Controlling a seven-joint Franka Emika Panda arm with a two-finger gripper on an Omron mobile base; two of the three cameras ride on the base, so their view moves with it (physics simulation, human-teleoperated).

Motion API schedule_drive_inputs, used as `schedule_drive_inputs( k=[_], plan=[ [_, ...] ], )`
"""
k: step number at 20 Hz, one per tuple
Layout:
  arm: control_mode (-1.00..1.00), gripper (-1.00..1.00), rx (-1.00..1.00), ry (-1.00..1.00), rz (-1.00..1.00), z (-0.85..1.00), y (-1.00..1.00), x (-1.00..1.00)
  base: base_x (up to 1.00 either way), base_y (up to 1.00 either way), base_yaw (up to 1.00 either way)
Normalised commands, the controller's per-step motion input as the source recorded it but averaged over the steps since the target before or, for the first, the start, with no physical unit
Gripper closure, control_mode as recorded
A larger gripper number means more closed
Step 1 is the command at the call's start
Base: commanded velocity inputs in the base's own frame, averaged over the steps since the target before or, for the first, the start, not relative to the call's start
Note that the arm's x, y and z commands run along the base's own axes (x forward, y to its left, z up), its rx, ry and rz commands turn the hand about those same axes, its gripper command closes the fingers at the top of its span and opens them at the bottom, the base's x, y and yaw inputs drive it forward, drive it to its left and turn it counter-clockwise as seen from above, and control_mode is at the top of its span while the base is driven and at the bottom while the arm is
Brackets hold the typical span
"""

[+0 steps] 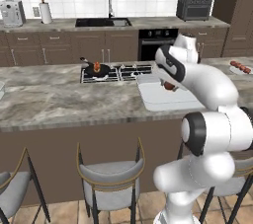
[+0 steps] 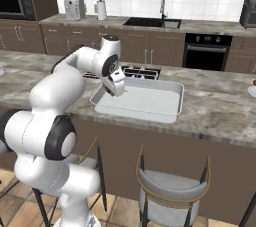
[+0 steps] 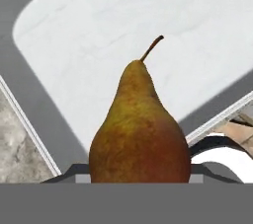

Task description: Place the cold items (orange and pear) from the fridge in one tupperware on the dining counter. Place the warm items (hot dog and kebab skewer) in the stove area in another tupperware.

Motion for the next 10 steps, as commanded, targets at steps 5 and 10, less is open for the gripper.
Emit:
schedule_drive_inputs(
  k=[5, 10],
  plan=[
    [-1.00, 1.00, 0.00, -0.03, 0.17, -0.31, -0.03, 0.34, 0.00, 0.00, 0.00],
    [-1.00, 1.00, 0.00, 0.00, 0.18, -0.27, -0.04, 0.33, 0.00, 0.00, 0.00]
  ],
)
